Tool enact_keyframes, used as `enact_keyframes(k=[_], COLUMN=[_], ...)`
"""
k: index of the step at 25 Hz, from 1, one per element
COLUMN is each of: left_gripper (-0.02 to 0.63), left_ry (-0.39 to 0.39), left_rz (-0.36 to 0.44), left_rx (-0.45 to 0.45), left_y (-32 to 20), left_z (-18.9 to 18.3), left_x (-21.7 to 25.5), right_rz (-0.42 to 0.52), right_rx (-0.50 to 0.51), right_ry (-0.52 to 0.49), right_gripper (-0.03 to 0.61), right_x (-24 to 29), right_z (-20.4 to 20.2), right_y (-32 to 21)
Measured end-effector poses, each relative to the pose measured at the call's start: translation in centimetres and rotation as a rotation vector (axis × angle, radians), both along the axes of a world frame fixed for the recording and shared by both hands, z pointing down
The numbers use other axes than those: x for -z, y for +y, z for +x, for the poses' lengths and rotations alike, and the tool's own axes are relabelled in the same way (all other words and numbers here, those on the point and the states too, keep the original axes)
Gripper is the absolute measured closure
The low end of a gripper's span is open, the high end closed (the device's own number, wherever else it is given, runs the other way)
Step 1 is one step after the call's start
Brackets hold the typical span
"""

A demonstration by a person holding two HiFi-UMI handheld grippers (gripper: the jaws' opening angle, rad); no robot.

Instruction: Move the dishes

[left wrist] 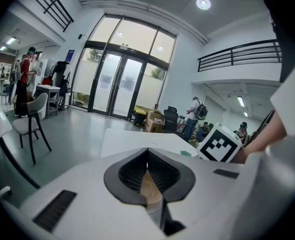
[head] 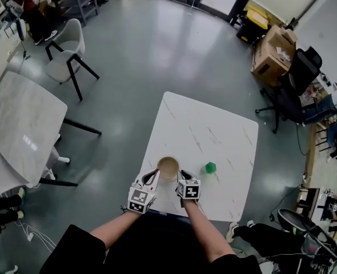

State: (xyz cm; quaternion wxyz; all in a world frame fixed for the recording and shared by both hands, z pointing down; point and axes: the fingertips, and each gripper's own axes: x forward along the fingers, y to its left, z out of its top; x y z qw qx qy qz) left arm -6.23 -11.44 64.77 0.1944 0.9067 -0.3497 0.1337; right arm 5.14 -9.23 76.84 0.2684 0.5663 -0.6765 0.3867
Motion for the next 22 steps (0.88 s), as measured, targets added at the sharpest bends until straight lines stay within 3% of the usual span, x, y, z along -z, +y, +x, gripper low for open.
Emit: enact_keyframes(k=[5, 16, 22], left_gripper=[0.597, 0.597, 0.597], left_ry=[-0.004, -0.016, -0.045], left_rz=[-0.001, -0.027, 0.012], left_rx=[-0.040, -0.034, -0.077], left_y=[-0.7, -1.8, -1.5], left_z=[-0.3, -1.4, -1.2], left_x=[-0.1, -1.0, -0.3], right_rz=[-0.060, -0.137, -0.148], right_rx=[-0.071, -0.197, -0.227], right_ry=[-0.035, -0.139, -0.110], right_gripper=[0.505, 0.499, 0.541], right_x=[-1.5, -4.4, -4.2], right_z=[0.0, -0.5, 0.1], right_y=[-0.4, -0.6, -0.5])
